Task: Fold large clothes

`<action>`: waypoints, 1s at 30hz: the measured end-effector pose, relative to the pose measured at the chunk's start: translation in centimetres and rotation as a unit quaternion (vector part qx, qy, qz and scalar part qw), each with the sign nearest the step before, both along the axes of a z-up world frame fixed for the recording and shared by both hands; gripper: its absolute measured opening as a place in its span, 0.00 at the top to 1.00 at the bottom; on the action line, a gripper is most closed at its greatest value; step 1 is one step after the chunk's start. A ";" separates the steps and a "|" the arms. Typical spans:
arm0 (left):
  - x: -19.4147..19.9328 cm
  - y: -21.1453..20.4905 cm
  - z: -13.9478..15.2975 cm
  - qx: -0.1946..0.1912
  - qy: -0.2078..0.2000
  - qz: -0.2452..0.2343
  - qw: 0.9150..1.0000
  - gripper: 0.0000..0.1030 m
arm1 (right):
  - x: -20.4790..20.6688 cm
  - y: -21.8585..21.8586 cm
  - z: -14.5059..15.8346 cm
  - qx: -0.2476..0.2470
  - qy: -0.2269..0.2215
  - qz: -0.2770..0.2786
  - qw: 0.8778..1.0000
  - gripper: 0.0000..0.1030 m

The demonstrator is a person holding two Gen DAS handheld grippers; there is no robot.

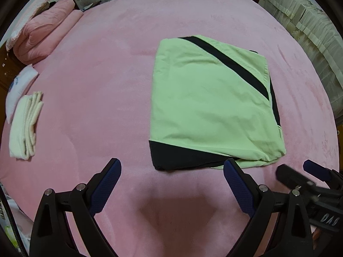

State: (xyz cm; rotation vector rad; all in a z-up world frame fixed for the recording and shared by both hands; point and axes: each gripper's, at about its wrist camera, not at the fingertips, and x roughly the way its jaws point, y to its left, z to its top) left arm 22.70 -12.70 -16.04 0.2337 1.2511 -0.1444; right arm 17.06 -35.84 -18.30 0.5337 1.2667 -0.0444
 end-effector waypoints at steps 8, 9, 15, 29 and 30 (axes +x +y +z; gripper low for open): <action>5.2 2.4 -5.0 -0.040 0.031 0.015 0.999 0.08 | 2.8 -6.3 -4.6 0.084 -0.036 -0.054 0.994 0.07; 6.1 2.8 -5.7 -0.055 0.034 0.017 0.998 0.08 | 3.5 -7.7 -5.7 0.094 -0.048 -0.069 0.992 0.07; 11.3 4.3 -10.6 -0.148 0.067 0.028 0.986 0.08 | 7.5 -11.2 -12.0 0.191 -0.043 -0.115 0.974 0.07; 15.2 4.8 -14.8 -0.269 0.118 0.109 0.950 0.29 | 13.6 -7.2 -13.3 0.215 -0.044 -0.054 0.974 0.63; 15.1 4.7 -14.7 -0.266 0.114 0.116 0.950 0.32 | 13.4 -7.0 -13.1 0.196 -0.042 -0.053 0.978 0.69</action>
